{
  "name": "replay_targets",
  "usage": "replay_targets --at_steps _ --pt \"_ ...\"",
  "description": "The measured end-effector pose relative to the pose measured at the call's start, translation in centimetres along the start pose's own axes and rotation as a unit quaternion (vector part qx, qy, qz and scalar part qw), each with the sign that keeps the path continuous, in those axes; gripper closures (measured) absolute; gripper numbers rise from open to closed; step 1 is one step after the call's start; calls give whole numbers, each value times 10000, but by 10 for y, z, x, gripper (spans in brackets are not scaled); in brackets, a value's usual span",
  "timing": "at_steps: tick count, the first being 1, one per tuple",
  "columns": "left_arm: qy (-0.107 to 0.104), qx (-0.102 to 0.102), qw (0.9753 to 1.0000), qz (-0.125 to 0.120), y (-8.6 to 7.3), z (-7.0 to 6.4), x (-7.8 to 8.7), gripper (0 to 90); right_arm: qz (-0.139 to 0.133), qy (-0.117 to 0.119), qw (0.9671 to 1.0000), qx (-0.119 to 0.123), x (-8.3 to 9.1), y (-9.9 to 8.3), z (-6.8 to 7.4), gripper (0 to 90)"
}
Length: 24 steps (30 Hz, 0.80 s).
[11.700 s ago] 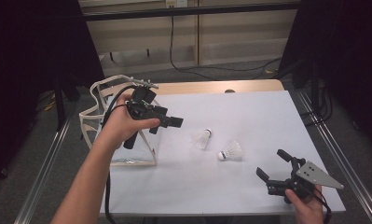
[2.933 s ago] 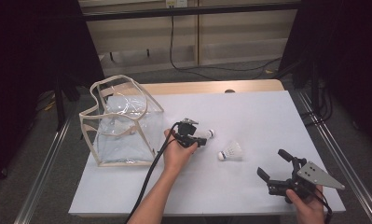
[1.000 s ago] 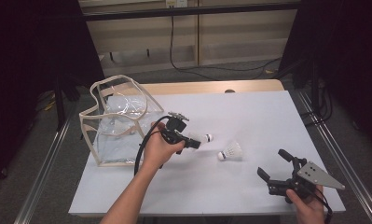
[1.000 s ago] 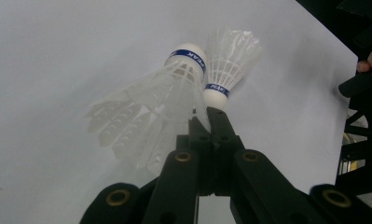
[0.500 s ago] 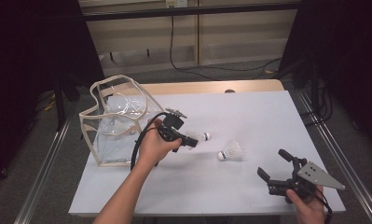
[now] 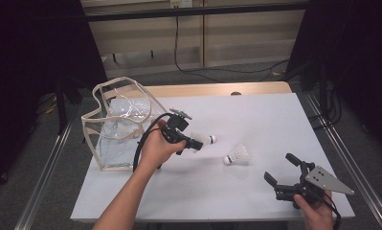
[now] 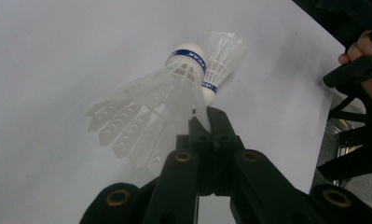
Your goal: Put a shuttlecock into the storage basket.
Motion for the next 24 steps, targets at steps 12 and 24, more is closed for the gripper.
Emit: replay_targets --at_steps 12,24 --pt "48 -7 10000 21 4 -1 8 900 8 5 10000 5 0 0 0 8" --pt "55 -20 10000 -21 11 -3 17 900 14 6 10000 6 0 0 0 8"
Point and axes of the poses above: each handheld gripper's, and its own axes: x roughly backward along the jaws, y roughly out of its top, z roughly to its left, the point moved 7 cm from there along -x, roughly forward along the jaws, and after that the axes turned 1 degree about z, right-handed, at the moved point
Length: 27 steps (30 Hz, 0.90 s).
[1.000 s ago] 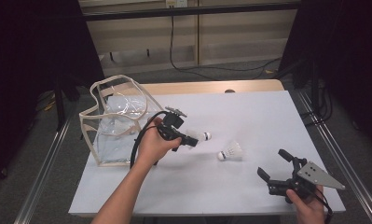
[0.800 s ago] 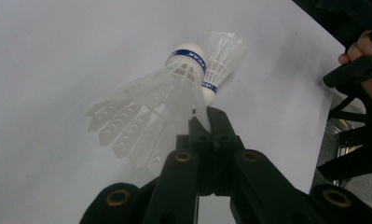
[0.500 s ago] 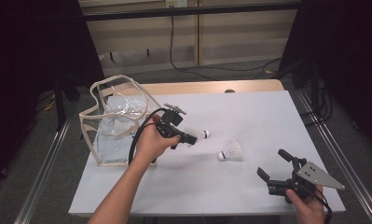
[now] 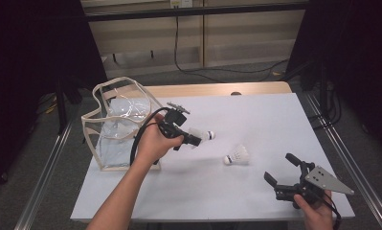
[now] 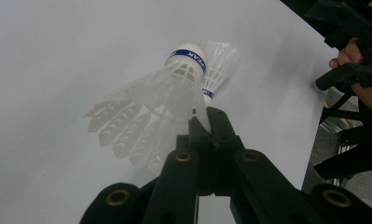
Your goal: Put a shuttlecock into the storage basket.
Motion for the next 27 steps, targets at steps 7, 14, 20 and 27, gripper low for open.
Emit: replay_targets --at_steps 7,14,20,27 --pt "-49 26 10000 -22 3 0 5 900 -5 2 10000 0 0 0 0 8" --pt "-34 15 10000 -24 6 0 12 900 -5 2 10000 0 0 0 0 8" --pt "-23 -17 10000 13 9 0 16 900 -12 -2 10000 -1 0 0 0 8" --pt "11 1 10000 22 11 0 19 900 -13 -3 10000 0 0 0 0 8"
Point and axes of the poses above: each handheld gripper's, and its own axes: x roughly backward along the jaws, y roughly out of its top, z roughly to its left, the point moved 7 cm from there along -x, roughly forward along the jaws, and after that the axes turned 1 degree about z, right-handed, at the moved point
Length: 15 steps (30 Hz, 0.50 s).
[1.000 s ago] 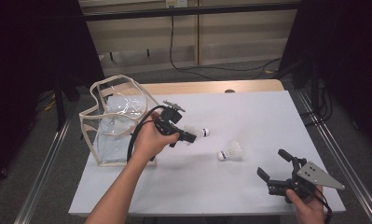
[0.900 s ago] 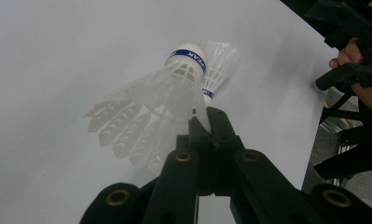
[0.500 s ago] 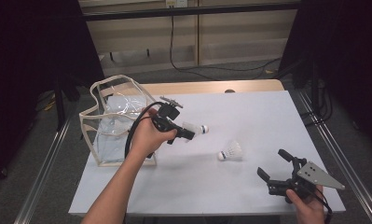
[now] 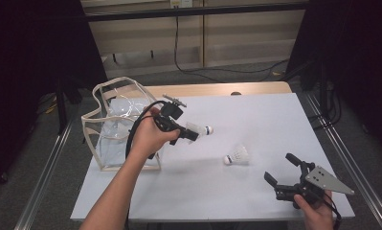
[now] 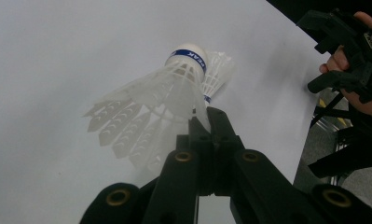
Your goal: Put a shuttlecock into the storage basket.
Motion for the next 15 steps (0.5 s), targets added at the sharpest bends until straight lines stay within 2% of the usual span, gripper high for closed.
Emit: replay_targets --at_steps 2,4,15 --pt "4 -40 10000 7 1 1 2 900 2 3 10000 -1 0 0 0 8" --pt "1 23 10000 -29 2 0 3 900 1 3 10000 0 0 0 0 8" --pt "89 20 10000 17 5 3 14 900 1 0 10000 -1 0 0 0 8"
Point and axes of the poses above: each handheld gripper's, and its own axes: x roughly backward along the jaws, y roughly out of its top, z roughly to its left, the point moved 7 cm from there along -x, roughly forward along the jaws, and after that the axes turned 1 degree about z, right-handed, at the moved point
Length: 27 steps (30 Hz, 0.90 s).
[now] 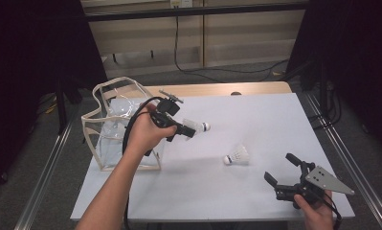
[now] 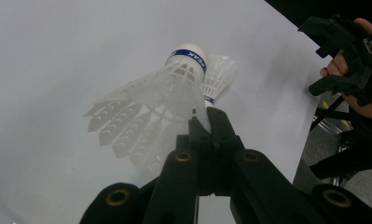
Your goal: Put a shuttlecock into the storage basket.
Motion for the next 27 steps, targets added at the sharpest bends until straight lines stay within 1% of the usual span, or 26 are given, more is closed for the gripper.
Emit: replay_targets --at_steps 1,2,3,4,6,8,9,10,12,15,16,18,19,20,21,22,24,27 --pt "3 -17 10000 8 0 0 1 900 1 1 10000 0 0 0 0 8" --pt "15 45 10000 -50 1 0 1 900 -1 0 10000 0 0 0 0 8" --pt "75 -12 10000 -19 2 1 3 900 3 2 10000 0 0 0 0 8" --pt "4 -9 10000 -30 2 0 3 900 1 -2 10000 2 0 0 0 8" --pt "26 32 10000 -41 2 0 4 900 -1 1 10000 1 0 0 0 8" --pt "5 17 10000 -38 3 0 4 900 -3 -3 10000 2 0 0 0 8" --pt "-44 -7 10000 -28 3 0 5 900 0 0 10000 -1 0 0 0 8" --pt "29 -5 10000 -19 3 0 6 900 1 -2 10000 -2 0 0 0 8" --pt "-24 5 10000 -55 4 0 7 900 5 2 10000 0 0 0 0 8" --pt "-1 12 10000 -45 5 0 9 900 0 5 10000 1 0 0 0 8" --pt "33 57 9999 -82 6 0 10 900 0 3 10000 3 0 0 0 8" --pt "24 6 10000 -52 6 0 12 900 1 7 10000 -2 0 0 0 8" --pt "23 48 10000 -79 7 -1 12 900 3 3 10000 0 0 0 0 8" --pt "26 -21 10000 -28 6 0 13 900 0 2 10000 -2 0 0 0 8" --pt "30 53 10000 -78 7 -1 13 900 0 5 10000 -2 0 0 0 8" --pt "80 23 9999 -69 8 0 14 900 0 3 10000 3 0 0 0 8" --pt "23 16 10000 -68 8 -1 16 900 0 1 10000 3 0 0 0 8" --pt "34 34 10000 -82 9 -1 17 900 6 7 10000 8 0 0 0 8"
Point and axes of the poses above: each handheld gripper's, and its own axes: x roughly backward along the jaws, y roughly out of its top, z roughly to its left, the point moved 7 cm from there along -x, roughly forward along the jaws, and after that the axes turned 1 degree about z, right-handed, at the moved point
